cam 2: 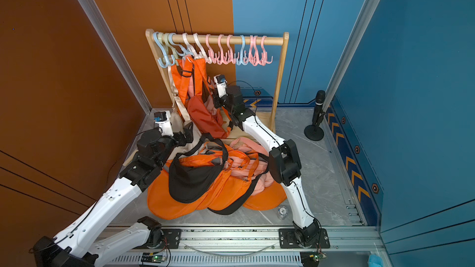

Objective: Take the bag off the hook
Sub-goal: Pick up the bag from the hook.

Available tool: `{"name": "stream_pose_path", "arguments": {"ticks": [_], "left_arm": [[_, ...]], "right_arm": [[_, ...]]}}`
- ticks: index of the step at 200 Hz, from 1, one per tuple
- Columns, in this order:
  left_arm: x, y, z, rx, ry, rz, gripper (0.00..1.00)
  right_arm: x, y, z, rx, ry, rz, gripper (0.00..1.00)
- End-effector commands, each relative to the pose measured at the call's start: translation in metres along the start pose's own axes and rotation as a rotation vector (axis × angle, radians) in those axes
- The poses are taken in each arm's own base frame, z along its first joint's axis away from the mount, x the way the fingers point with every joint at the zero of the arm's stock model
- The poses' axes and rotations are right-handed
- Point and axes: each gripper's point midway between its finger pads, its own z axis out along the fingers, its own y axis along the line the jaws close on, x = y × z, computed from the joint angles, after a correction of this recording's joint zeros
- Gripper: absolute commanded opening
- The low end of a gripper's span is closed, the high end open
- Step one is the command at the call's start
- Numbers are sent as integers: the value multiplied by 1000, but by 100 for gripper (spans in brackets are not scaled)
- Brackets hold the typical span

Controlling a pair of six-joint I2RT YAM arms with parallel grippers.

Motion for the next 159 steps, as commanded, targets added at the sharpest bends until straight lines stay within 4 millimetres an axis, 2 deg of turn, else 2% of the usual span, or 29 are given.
{"name": "stream_pose_path", "arguments": {"ticks": [1, 41, 78, 85, 87, 91, 95, 97, 100, 130, 149, 159], "left_arm": [[1, 4, 3, -18, 2, 29, 100], [-4, 1, 27, -25, -20, 50, 100], [-23, -4, 61, -6, -58, 74, 98], [-19, -4, 69, 10, -48, 69, 97], [-31, -7, 69, 21, -73, 62, 97], [-36, -10, 72, 34, -83, 61, 96], [-36, -12, 76, 44, -81, 64, 95], [-38, -13, 78, 49, -84, 66, 95], [-40, -15, 80, 57, -88, 71, 94], [-54, -31, 103, 106, -105, 117, 87], [-61, -37, 117, 139, -124, 130, 63], [-66, -39, 124, 155, -138, 130, 55]], "right_arm": [[-17, 1, -3, 14, -29, 1, 0], [-27, 3, -16, 15, -45, -2, 0], [-38, 6, -34, 8, -52, -10, 0], [-40, 6, -39, 9, -54, -15, 0], [-40, 6, -39, 9, -54, -16, 0], [-38, 6, -40, 10, -49, -18, 0], [-33, 5, -39, 11, -41, -21, 0], [-45, 5, -46, 13, -60, -22, 0], [-50, 6, -49, 12, -67, -24, 0], [-56, 1, -61, 21, -68, -32, 0], [-57, -3, -67, 19, -69, -25, 0], [-58, -6, -70, 18, -71, -23, 0]]}}
